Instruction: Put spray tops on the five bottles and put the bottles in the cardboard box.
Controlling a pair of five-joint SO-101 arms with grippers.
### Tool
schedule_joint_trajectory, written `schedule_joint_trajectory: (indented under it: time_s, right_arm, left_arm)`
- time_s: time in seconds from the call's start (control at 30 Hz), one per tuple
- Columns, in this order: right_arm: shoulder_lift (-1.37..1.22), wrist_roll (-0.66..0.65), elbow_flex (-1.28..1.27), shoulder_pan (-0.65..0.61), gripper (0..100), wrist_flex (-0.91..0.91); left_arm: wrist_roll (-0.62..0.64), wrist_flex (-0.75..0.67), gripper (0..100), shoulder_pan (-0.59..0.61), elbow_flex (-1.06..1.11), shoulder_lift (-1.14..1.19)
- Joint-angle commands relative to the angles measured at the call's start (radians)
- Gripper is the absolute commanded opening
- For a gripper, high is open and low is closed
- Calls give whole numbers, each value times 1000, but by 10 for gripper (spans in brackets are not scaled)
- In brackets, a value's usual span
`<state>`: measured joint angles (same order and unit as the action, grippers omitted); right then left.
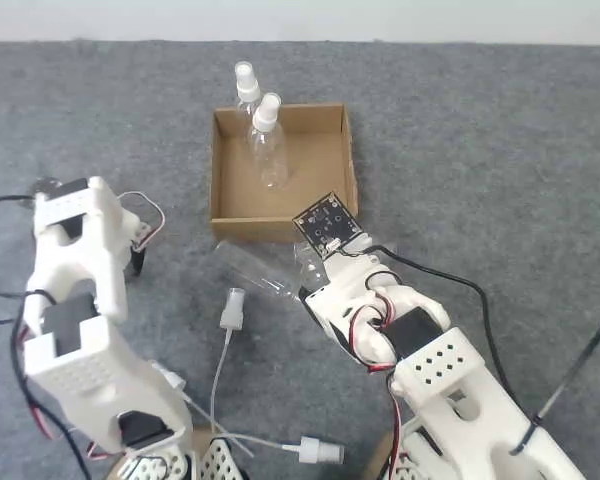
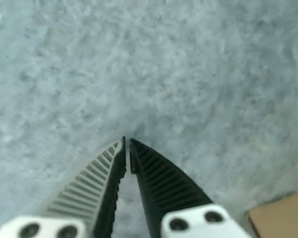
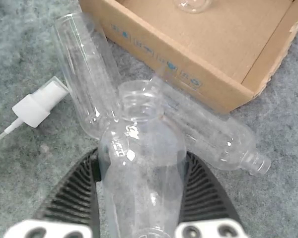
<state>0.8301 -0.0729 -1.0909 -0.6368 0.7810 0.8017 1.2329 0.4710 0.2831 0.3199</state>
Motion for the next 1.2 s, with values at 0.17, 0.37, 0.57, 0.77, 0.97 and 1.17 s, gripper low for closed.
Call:
schedule_joint_trajectory:
  time_s: [0.17,0.37,0.57,0.77,0.97,1.17]
  right_arm:
    - [44,0,14,16,7,-18]
    - [44,0,18,53,7,-25]
    - [44,2,48,166,7,-28]
    - [44,3,43,228,6,-71]
    - [44,6,41,245,6,-82]
    - [44,8,41,245,6,-82]
  left_arm:
    - [-161,244,9,-8,-200,-78]
    - [-256,304,9,-103,-203,-78]
    - [-258,315,9,-184,-203,-78]
    - [-259,316,9,-230,-151,-181]
    - [-293,301,11,-319,21,-445]
    - [-313,249,13,-393,113,-503]
